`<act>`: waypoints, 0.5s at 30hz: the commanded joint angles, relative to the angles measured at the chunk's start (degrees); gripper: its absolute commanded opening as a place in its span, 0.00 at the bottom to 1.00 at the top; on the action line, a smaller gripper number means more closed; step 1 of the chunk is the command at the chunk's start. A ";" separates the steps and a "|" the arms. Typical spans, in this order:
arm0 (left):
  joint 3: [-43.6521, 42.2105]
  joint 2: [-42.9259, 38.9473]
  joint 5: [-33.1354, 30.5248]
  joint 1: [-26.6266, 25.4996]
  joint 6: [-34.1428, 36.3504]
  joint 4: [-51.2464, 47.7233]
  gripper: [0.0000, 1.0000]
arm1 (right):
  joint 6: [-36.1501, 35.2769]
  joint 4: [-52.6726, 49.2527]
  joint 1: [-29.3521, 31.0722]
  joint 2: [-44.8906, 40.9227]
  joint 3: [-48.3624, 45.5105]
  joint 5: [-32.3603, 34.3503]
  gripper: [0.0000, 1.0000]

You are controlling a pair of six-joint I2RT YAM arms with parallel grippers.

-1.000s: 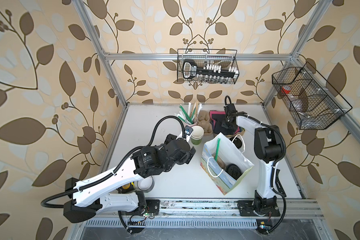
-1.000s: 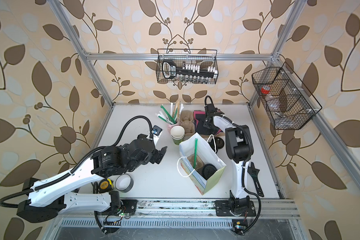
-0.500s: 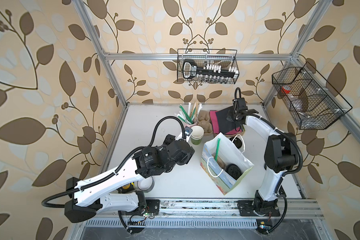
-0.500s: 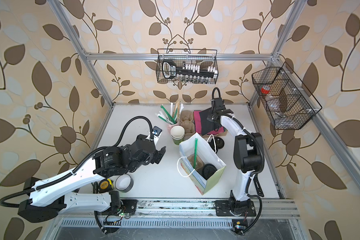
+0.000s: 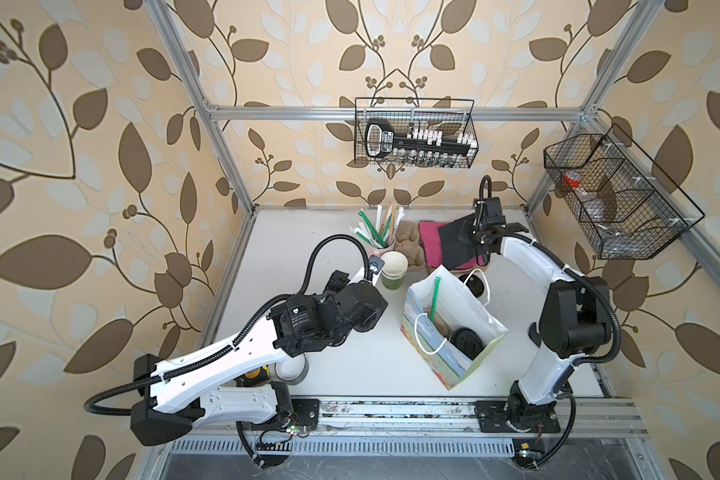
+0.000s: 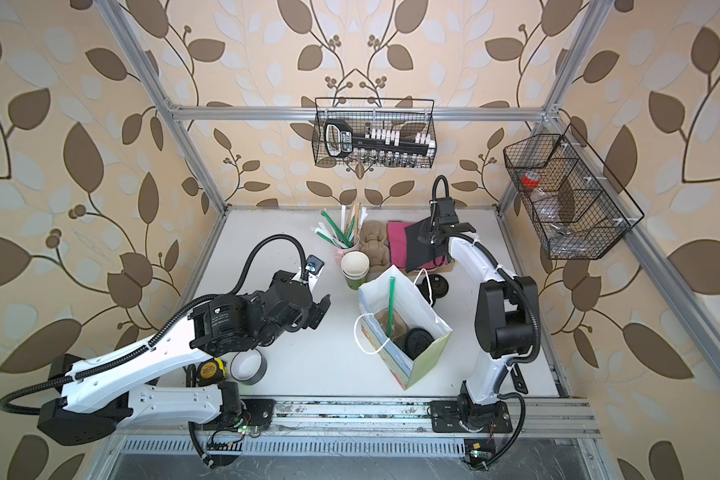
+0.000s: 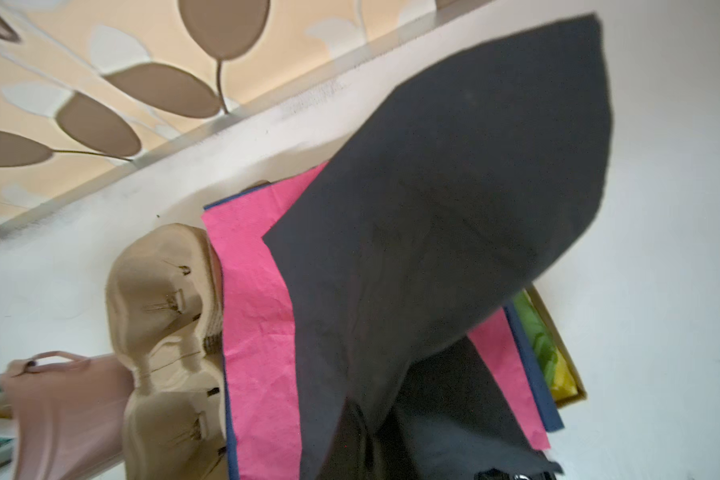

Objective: Pack the takeout coffee
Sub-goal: 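Lift the dark grey napkin off the tray with the right gripper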

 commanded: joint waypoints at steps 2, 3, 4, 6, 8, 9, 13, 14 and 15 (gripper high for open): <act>-1.40 -1.68 -2.58 -0.08 0.65 0.47 0.91 | 0.52 0.87 -0.46 -4.82 0.52 -0.63 0.00; -1.77 -1.85 -2.48 -0.02 0.66 0.64 0.91 | 0.56 0.76 -0.49 -5.47 0.41 -0.48 0.00; -2.03 -2.00 -2.46 -0.02 0.62 0.76 0.91 | 0.48 0.76 -0.53 -6.20 0.07 -0.44 0.00; -2.53 -2.27 -2.38 0.04 0.67 0.85 0.91 | 0.69 1.08 -0.72 -7.69 -0.76 -1.01 0.00; -3.11 -2.48 -2.59 0.14 0.86 1.07 0.91 | 0.90 1.29 -1.03 -9.26 -1.53 -1.44 0.00; -3.27 -2.57 -2.61 0.12 0.93 1.12 0.91 | 0.86 0.99 -1.09 -9.77 -1.55 -1.54 0.00; -4.03 -3.26 -2.92 0.15 1.40 1.53 0.91 | 1.26 0.67 -1.97 -13.92 -2.14 -4.12 0.00; -4.33 -3.51 -3.11 0.24 1.58 1.81 0.91 | 1.36 0.76 -2.13 -15.55 -2.61 -4.36 0.00; -4.65 -3.67 -3.15 0.28 1.87 2.11 0.91 | 1.44 0.76 -2.07 -17.12 -2.91 -4.33 0.00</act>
